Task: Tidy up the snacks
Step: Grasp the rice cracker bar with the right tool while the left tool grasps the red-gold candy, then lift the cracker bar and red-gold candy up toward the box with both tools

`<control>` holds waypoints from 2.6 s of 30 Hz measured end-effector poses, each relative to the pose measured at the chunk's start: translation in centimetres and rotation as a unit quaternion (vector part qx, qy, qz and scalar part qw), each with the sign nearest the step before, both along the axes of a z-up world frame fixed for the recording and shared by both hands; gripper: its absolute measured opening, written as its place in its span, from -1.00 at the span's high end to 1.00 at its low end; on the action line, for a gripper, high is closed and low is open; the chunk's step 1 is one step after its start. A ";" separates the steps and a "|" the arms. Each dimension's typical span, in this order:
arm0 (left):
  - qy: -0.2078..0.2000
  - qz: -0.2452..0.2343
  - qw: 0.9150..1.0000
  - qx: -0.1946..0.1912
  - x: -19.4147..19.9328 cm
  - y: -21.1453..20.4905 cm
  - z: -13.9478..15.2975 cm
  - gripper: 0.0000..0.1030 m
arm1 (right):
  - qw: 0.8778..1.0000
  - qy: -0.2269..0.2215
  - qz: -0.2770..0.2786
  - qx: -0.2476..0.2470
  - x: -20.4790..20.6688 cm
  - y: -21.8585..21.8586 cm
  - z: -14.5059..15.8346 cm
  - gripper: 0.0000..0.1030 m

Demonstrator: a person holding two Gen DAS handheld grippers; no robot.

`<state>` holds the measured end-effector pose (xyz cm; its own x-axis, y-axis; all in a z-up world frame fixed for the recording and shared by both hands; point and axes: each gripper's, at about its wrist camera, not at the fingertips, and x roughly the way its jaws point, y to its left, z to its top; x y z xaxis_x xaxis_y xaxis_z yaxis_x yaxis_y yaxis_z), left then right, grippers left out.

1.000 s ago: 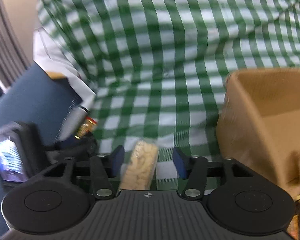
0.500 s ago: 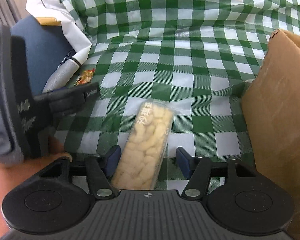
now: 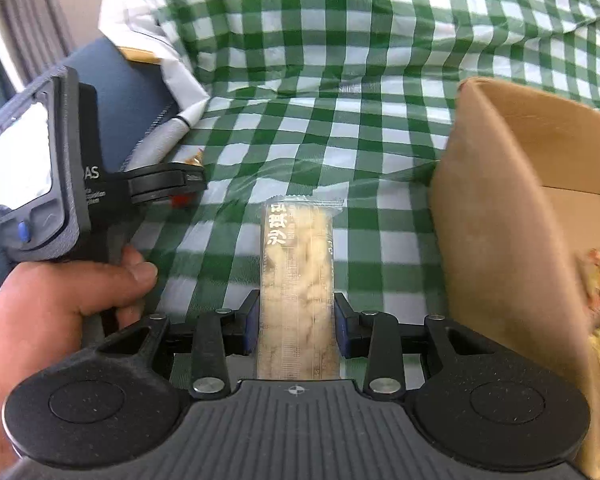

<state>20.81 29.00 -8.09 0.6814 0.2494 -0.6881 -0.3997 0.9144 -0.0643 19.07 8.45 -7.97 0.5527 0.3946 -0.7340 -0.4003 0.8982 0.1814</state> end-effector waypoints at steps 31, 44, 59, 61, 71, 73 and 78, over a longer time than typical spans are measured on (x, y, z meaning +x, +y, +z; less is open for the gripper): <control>0.096 -0.045 0.991 -0.086 -18.8 -12.4 0.1 0.46 | 0.997 0.002 0.078 -0.005 -16.7 -10.0 -4.4 0.17; 0.090 -0.052 0.992 -0.076 -18.7 -12.3 -0.1 0.44 | 0.997 -0.011 0.072 0.000 -16.2 -9.9 -4.7 0.05; 0.099 -0.077 0.991 -0.047 -18.3 -13.0 -0.5 0.43 | 0.998 -0.013 0.064 -0.008 -16.4 -9.3 -4.8 0.09; 0.100 -0.079 0.991 -0.043 -18.3 -13.1 -0.5 0.43 | 0.998 -0.015 0.063 -0.008 -16.4 -9.2 -4.8 0.20; 0.101 -0.085 0.991 -0.031 -18.3 -13.4 -0.6 0.57 | 0.997 -0.033 0.067 -0.022 -16.9 -9.1 -4.5 0.25; 0.095 -0.082 0.991 -0.035 -18.4 -13.1 -0.4 0.61 | 0.997 -0.035 0.065 -0.021 -16.9 -9.3 -4.5 0.25; 0.073 -0.070 0.994 -0.042 -18.8 -12.6 0.3 0.65 | 0.996 -0.051 0.064 -0.015 -17.2 -9.6 -4.1 0.25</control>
<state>2.00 16.37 -7.81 0.5967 0.0970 -0.7966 -0.2796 0.9556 -0.0931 1.86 -1.12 -12.03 0.5716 0.4466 -0.6884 -0.5279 0.8424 0.1082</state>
